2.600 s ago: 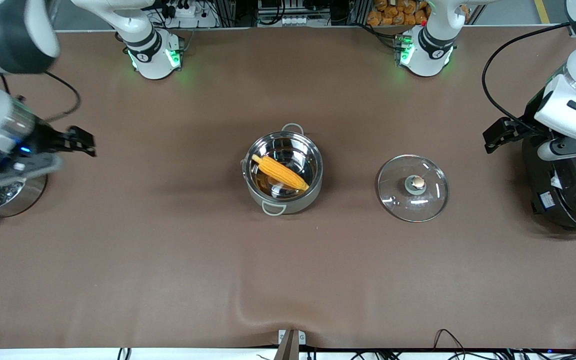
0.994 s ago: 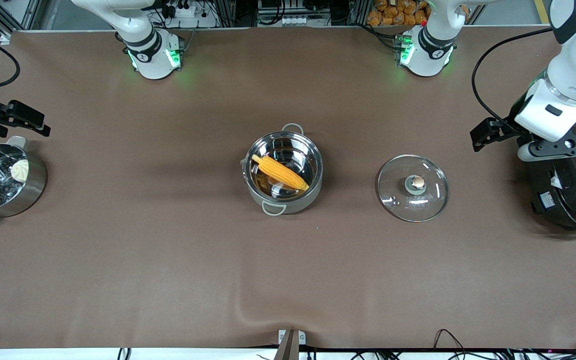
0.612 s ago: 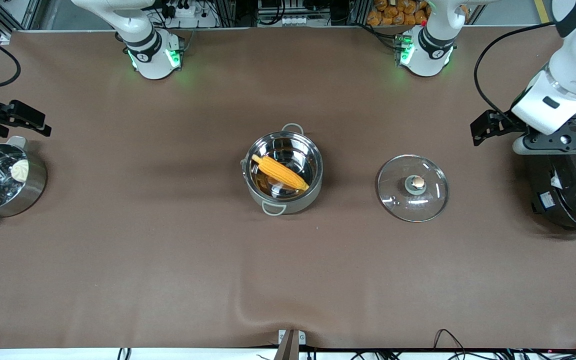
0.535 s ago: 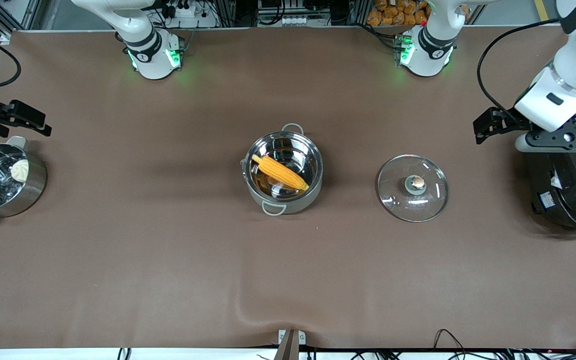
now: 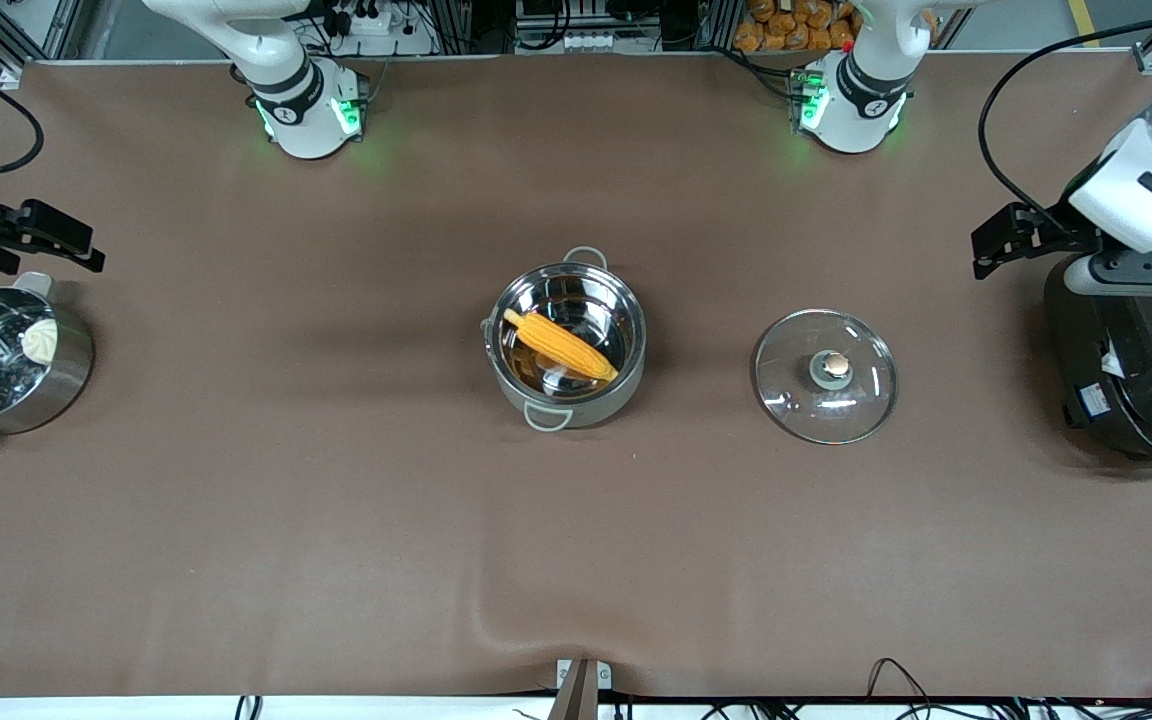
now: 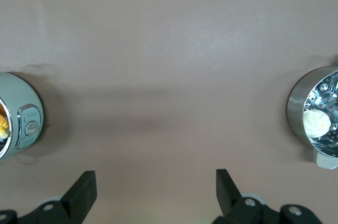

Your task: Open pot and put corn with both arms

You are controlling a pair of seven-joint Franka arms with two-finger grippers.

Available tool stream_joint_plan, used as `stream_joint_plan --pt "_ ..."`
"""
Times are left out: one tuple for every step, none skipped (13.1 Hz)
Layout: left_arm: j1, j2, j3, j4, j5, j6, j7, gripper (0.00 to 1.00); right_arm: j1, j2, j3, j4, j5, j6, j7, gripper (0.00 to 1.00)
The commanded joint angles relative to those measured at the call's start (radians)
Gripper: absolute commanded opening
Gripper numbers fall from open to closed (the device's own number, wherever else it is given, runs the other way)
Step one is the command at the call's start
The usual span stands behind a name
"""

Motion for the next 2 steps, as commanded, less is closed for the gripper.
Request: stream_joint_plan --pt "0.010 -0.009 -0.003 0.011 -0.024 -0.022 0.026 1.00 -0.010 -0.011 0.010 -0.002 0.014 -0.010 0.000 1.00" --pt "0.019 -0.009 -0.003 0.011 -0.024 -0.022 0.026 1.00 -0.010 -0.011 0.010 -0.001 0.014 -0.010 0.000 1.00"
